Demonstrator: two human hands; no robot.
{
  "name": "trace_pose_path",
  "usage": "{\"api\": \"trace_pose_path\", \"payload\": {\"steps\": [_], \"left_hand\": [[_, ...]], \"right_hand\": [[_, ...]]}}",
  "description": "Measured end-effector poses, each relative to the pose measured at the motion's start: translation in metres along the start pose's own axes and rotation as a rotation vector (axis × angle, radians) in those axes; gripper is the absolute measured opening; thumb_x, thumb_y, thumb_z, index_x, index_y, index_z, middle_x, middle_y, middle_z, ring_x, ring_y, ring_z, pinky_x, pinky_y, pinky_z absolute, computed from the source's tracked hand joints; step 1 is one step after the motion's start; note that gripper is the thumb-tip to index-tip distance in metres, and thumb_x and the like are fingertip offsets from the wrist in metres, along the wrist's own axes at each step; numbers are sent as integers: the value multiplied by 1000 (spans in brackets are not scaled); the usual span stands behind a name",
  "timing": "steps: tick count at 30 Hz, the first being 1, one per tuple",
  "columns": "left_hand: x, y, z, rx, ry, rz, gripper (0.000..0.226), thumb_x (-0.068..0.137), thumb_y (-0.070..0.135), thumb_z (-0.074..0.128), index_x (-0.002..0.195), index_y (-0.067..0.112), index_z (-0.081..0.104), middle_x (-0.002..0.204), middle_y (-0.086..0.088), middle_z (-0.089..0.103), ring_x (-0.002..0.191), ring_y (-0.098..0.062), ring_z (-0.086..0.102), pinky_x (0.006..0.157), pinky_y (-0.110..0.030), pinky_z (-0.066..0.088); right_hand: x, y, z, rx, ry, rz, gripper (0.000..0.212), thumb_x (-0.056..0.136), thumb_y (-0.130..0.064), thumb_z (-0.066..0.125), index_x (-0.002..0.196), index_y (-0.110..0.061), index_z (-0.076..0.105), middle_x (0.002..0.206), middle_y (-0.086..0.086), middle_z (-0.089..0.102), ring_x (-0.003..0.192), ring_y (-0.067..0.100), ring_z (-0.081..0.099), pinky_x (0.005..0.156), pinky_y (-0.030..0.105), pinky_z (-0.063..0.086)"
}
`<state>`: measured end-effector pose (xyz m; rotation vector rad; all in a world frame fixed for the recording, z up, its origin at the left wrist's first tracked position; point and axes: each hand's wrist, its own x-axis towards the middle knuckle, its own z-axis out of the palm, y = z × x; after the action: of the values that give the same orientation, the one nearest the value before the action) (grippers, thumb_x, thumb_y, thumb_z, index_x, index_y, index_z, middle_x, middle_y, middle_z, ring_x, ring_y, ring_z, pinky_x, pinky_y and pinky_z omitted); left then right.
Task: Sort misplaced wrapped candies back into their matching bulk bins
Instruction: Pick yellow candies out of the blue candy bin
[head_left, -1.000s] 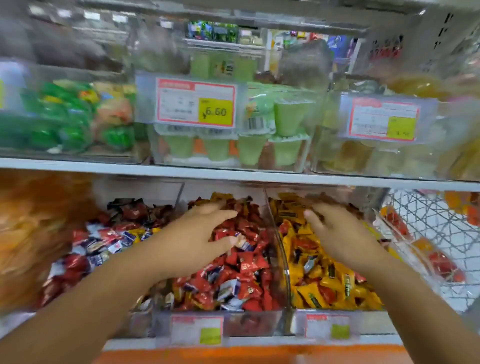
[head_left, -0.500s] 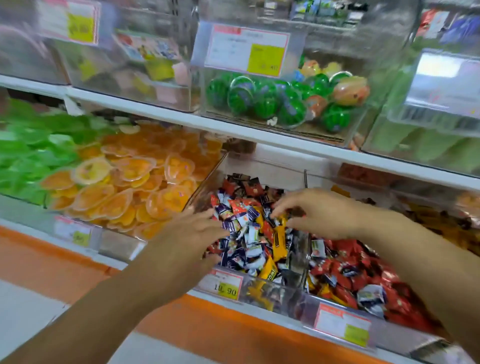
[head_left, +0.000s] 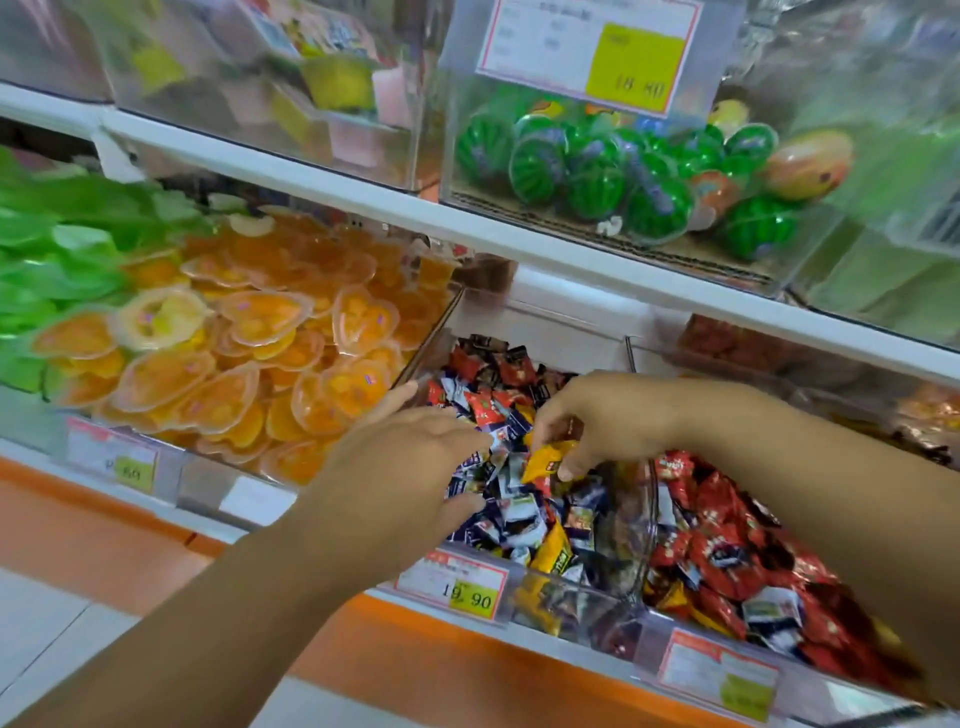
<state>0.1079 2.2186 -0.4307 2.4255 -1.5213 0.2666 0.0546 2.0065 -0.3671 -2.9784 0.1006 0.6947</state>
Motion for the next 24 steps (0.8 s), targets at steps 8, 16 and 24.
{"api": "trace_pose_path", "payload": {"steps": [8, 16, 24], "left_hand": [[11, 25, 5, -606, -45, -211, 43, 89, 48, 59, 129, 36, 48, 107, 9, 66, 98, -8, 61, 86, -34, 52], [4, 15, 5, -648, 78, -332, 27, 89, 36, 64, 80, 17, 47, 73, -9, 54, 61, -24, 50, 54, -29, 39], [-1, 6, 1, -810, 79, -423, 17, 91, 26, 62, 86, 33, 48, 86, -12, 69, 74, -32, 68, 64, -54, 55]], "right_hand": [[-13, -14, 3, 406, 80, -137, 16, 80, -26, 77, 94, -23, 71, 90, -1, 72, 79, 15, 65, 82, 34, 52], [1, 21, 0, -110, -42, 109, 41, 83, -14, 71, 121, -27, 64, 122, -6, 61, 109, 14, 58, 87, 25, 46], [17, 19, -2, -151, -12, 137, 38, 85, -29, 70, 117, -11, 63, 119, 5, 63, 105, 23, 59, 72, 23, 37]]}}
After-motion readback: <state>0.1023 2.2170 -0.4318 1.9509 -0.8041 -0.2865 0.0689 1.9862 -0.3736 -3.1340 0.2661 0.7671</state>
